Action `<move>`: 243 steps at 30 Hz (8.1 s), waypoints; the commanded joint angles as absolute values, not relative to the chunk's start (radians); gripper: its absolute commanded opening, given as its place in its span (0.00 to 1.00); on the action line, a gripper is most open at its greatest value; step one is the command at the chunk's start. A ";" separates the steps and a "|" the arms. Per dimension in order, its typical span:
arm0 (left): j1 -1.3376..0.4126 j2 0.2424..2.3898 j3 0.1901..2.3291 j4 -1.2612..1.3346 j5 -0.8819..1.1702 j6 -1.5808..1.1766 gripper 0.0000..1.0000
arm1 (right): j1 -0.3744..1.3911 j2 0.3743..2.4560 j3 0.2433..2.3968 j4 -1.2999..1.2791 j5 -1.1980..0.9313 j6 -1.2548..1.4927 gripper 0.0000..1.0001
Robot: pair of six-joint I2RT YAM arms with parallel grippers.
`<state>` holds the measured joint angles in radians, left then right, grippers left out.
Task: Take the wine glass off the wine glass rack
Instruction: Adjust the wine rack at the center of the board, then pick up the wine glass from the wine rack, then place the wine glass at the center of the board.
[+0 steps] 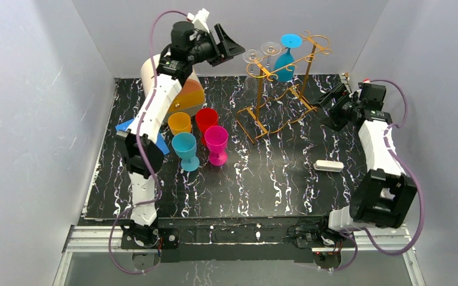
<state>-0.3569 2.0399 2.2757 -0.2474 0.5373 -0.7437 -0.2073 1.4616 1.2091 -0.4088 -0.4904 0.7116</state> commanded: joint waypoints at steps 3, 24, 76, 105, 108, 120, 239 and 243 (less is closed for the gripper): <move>-0.361 2.146 2.352 -0.243 0.592 -0.800 0.66 | -0.209 1.289 1.174 -0.434 -0.544 0.733 0.99; -0.363 2.210 2.327 -0.006 0.639 -0.986 0.48 | -0.209 1.100 1.054 -0.538 -0.678 0.750 0.99; -0.548 1.890 1.974 -0.075 0.265 -1.055 0.35 | -0.209 1.055 1.027 -0.562 -0.687 0.765 0.99; -0.543 2.045 2.239 -0.306 0.346 -0.896 0.06 | -0.209 1.057 1.037 -0.571 -0.690 0.764 0.99; -0.543 2.042 2.249 -0.306 0.342 -0.892 0.04 | -0.209 1.057 1.038 -0.571 -0.692 0.764 0.99; -0.521 1.990 2.190 -0.102 0.404 -1.003 0.05 | -0.209 1.052 1.035 -0.572 -0.690 0.767 0.99; -0.614 1.301 1.405 0.009 0.498 -0.935 0.00 | 0.327 1.046 1.189 -0.088 -0.717 1.089 0.74; -0.614 1.301 1.389 0.042 0.483 -0.952 0.00 | 0.328 1.029 1.166 -0.141 -0.663 1.071 0.79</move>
